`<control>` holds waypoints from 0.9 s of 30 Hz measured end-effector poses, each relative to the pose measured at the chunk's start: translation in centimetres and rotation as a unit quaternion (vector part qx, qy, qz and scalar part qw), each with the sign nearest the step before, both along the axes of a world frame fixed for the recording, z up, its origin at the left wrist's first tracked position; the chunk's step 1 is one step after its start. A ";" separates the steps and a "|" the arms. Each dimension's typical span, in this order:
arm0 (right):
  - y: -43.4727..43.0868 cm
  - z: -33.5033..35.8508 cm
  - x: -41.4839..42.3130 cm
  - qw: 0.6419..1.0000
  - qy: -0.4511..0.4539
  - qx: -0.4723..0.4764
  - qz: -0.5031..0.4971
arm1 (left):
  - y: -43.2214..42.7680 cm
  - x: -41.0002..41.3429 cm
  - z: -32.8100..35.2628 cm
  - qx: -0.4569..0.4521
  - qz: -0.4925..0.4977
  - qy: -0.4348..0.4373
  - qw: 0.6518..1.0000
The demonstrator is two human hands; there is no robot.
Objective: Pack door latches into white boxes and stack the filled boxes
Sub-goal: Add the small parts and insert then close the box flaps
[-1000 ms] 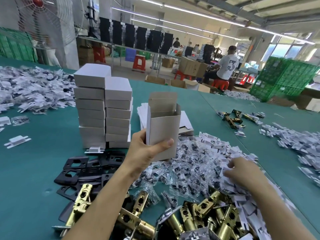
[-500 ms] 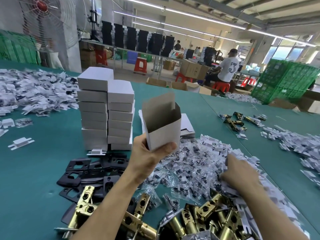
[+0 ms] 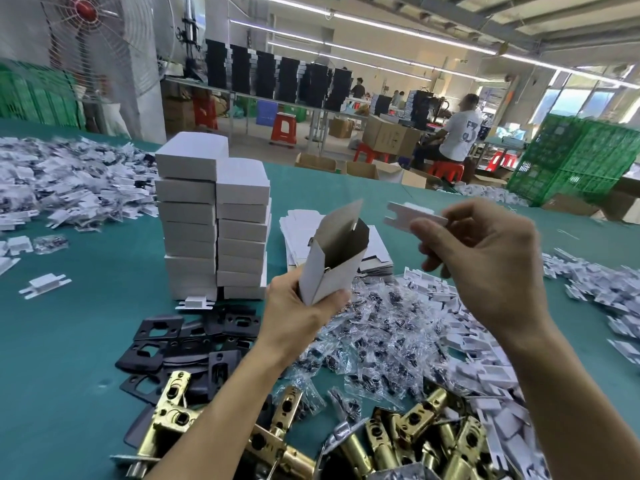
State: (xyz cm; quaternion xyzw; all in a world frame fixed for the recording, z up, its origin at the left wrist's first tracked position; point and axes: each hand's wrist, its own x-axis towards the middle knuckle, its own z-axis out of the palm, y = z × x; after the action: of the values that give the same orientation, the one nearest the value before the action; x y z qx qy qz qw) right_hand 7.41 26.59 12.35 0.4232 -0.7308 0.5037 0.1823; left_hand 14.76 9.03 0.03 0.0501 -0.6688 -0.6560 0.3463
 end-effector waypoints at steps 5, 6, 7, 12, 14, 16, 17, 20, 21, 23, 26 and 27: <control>-2.1 0.9 1.4 0.996 0.017 0.089 -0.001 | 0.0 -0.3 -0.2 -0.051 0.057 -0.021 0.997; -2.4 0.9 1.4 0.993 0.030 0.116 -0.018 | 0.0 -0.3 -0.2 -0.057 0.061 -0.023 0.996; -2.7 0.8 1.3 0.987 0.046 0.147 -0.035 | 0.1 -0.3 -0.2 -0.057 0.063 -0.023 0.996; -3.3 0.8 0.8 0.968 0.077 0.226 -0.078 | -0.1 -0.2 -0.3 -0.069 0.085 -0.027 0.994; -3.6 0.9 0.6 0.965 0.078 0.233 -0.093 | 0.0 -0.3 -0.4 -0.098 0.110 -0.037 0.988; -4.0 0.8 0.6 0.959 0.082 0.252 -0.100 | 0.3 -0.3 -0.4 -0.147 0.129 -0.039 0.980; -4.2 0.6 0.7 0.956 0.086 0.262 -0.102 | 0.4 -0.3 -0.4 -0.166 0.135 -0.034 0.976; -4.4 0.0 0.9 0.949 0.092 0.276 -0.120 | 0.4 -0.3 -0.5 -0.178 0.145 -0.023 0.973; -4.4 -0.2 0.8 0.948 0.088 0.275 -0.130 | 0.4 -0.4 -0.5 -0.178 0.148 -0.021 0.973; -4.5 -0.6 0.6 0.945 0.077 0.277 -0.153 | 0.5 -0.3 -0.4 -0.185 0.148 -0.020 0.971; -5.0 -1.1 0.0 0.925 0.048 0.328 -0.185 | 0.4 -0.4 -0.7 -0.200 0.148 -0.028 0.968; -5.1 -1.1 -0.3 0.917 0.032 0.354 -0.181 | 0.4 -0.4 -0.7 -0.204 0.152 -0.034 0.967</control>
State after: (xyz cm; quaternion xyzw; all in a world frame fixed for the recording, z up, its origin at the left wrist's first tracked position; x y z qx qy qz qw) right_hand 7.09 21.51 11.28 0.3365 -0.9192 0.1563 0.1318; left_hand 14.35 9.39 -0.71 0.1011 -0.7843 -0.4435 0.4219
